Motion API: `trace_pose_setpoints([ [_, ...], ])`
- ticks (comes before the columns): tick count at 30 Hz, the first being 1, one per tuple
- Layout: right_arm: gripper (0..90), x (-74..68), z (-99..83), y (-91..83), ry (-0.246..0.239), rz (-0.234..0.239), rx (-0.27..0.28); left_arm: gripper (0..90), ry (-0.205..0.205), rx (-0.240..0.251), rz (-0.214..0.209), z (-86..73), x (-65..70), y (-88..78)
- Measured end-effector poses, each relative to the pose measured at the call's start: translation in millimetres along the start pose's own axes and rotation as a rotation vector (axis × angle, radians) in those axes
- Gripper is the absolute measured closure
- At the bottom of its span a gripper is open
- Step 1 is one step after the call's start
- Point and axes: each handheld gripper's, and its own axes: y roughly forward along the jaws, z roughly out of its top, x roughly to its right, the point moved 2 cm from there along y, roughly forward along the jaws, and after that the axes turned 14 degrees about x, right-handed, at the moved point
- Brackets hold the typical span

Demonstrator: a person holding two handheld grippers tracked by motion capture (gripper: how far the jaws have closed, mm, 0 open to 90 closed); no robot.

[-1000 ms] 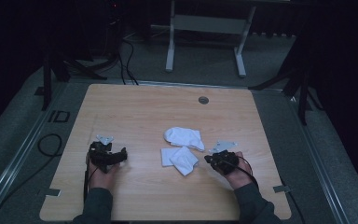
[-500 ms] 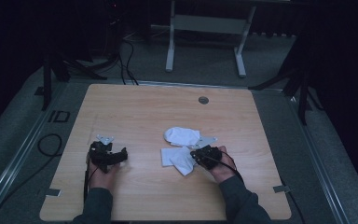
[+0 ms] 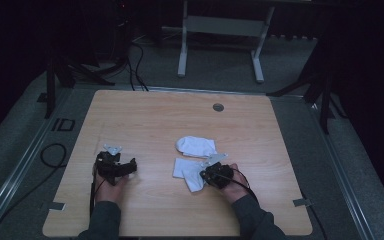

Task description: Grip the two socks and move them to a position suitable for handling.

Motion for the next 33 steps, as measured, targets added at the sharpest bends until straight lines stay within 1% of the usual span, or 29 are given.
trace_pose_setpoints([
  [3, 87.6, -5.5, -2.3, -3.2, -0.015, 0.021, 0.001, 13.9, 0.002, -0.002, 0.000, 0.0, -0.1, -0.1],
  [4, 87.6, -5.5, -2.3, -3.2, -0.015, 0.021, 0.001, 13.9, 0.002, -0.002, 0.000, 0.0, -0.1, -0.1],
  [5, 87.5, -7.4, -2.7, -4.0, -0.015, 0.033, 0.000, 13.9, 0.002, -0.002, 0.000, 0.0, -0.1, -0.1],
  [8, 86.4, -8.8, -2.5, -4.4, -0.023, 0.046, -0.003, 13.9, 0.002, -0.002, 0.000, 0.0, -0.1, -0.1],
  [10, 81.3, -8.0, -1.0, -4.9, -0.031, 0.053, -0.009, 13.9, 0.001, -0.001, 0.000, 0.0, -0.1, 0.0],
  [11, 77.6, -6.9, 0.5, -5.4, -0.035, 0.048, -0.006, 13.9, 0.000, 0.000, 0.000, 0.0, 0.0, 0.0],
  [14, 71.1, -5.4, 6.0, -7.5, -0.023, 0.028, 0.013, 13.9, 0.000, 0.000, 0.000, 0.0, 0.0, 0.0],
  [18, 66.8, -8.1, 14.0, -9.4, -0.013, 0.025, 0.041, 13.9, 0.000, -0.001, 0.000, 0.1, 0.0, -0.1],
  [20, 64.7, -9.3, 14.9, -7.4, -0.009, 0.030, 0.035, 13.9, 0.000, -0.001, 0.000, 0.0, 0.0, 0.0],
  [23, 62.0, -10.9, 11.6, 1.4, 0.009, 0.037, -0.004, 13.9, 0.000, 0.000, 0.000, 0.0, 0.0, 0.0],
  [24, 62.3, -11.1, 10.2, 4.2, 0.014, 0.040, -0.010, 13.9, 0.000, 0.000, 0.000, 0.0, 0.0, 0.0],
  [25, 67.7, -11.6, 9.4, 6.0, 0.031, 0.062, -0.007, 13.9, 0.000, 0.000, 0.000, 0.0, 0.0, 0.0],
  [26, 67.7, -11.6, 9.4, 6.0, 0.031, 0.062, -0.007, 13.9, 0.000, 0.000, 0.000, 0.0, 0.0, 0.0],
  [27, 74.1, -13.5, 10.4, 6.4, 0.029, 0.073, -0.010, 13.9, 0.000, 0.000, 0.000, 0.0, 0.0, 0.0],
  [28, 74.1, -13.5, 10.4, 6.4, 0.029, 0.073, -0.010, 13.9, 0.000, 0.000, 0.000, 0.0, 0.0, 0.0],
  [29, 82.1, -15.4, 11.7, 6.1, 0.021, 0.077, -0.014, 13.9, 0.000, 0.000, 0.000, 0.0, 0.0, 0.0],
  [30, 82.1, -15.4, 11.7, 6.1, 0.021, 0.077, -0.014, 13.9, 0.000, 0.000, 0.000, 0.0, 0.0, 0.0],
  [31, 86.3, -16.3, 12.7, 5.3, 0.012, 0.070, -0.013, 13.9, 0.000, 0.000, 0.000, 0.0, 0.0, 0.0],
  [32, 87.4, -17.0, 13.9, 4.4, 0.007, 0.062, -0.008, 13.9, 0.000, -0.001, 0.000, 0.0, 0.0, 0.0],
  [33, 87.9, -18.9, 16.0, 2.1, 0.014, 0.055, 0.002, 13.9, 0.000, -0.001, 0.000, 0.0, 0.0, 0.0],
])
